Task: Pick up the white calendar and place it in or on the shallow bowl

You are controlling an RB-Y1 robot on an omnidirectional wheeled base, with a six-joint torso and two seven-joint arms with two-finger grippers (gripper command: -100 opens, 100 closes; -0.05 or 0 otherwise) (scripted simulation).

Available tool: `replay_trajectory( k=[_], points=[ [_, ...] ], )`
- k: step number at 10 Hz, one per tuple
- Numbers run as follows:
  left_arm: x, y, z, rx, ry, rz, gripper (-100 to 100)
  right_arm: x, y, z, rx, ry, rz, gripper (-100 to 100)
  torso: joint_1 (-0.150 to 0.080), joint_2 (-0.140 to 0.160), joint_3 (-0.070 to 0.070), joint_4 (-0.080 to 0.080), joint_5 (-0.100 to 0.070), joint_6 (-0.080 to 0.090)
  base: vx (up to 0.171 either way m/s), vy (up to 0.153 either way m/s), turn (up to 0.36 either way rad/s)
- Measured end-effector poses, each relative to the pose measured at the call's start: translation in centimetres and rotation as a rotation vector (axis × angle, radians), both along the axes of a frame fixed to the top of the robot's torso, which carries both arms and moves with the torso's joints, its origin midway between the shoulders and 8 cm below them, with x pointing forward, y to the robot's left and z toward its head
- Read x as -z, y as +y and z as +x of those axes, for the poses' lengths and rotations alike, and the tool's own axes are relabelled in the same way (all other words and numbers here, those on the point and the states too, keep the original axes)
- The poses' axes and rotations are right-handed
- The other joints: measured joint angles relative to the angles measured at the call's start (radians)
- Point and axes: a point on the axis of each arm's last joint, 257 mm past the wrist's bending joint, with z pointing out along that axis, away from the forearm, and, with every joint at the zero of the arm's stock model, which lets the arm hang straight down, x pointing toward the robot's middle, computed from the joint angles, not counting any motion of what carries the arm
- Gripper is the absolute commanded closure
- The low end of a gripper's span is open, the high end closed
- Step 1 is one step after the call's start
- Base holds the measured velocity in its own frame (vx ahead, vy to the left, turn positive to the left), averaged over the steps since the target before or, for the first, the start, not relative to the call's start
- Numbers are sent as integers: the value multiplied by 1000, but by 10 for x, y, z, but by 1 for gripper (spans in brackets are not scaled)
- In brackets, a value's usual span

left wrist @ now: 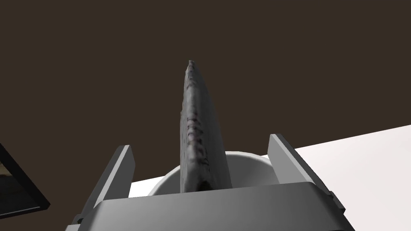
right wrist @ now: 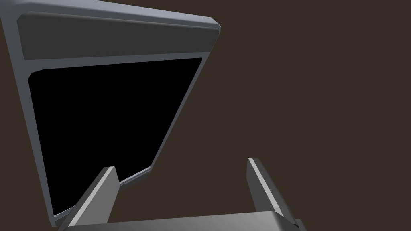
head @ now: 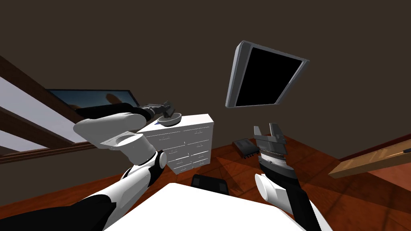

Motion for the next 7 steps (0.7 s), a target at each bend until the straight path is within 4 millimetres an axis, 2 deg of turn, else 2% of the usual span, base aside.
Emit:
replay_trajectory(
  k=[2,3,4,7],
  points=[
    [0,0,0,0,0,0,-100,0,0,0,0,0,0,0,-1,1,1,0,0,0,0,0,0],
    [0,0,0,0,0,0,0,0,0,0,0,0,0,0,-1,2,1,0,0,0,0,0,0],
    [0,0,0,0,0,0,-100,0,0,0,0,0,0,0,-1,2,1,0,0,0,5,9,-134],
    [-15,13,-13,-31,4,1,-100,0,0,0,0,0,0,0,1,1,1,0,0,0,10,22,-119]
  ],
)
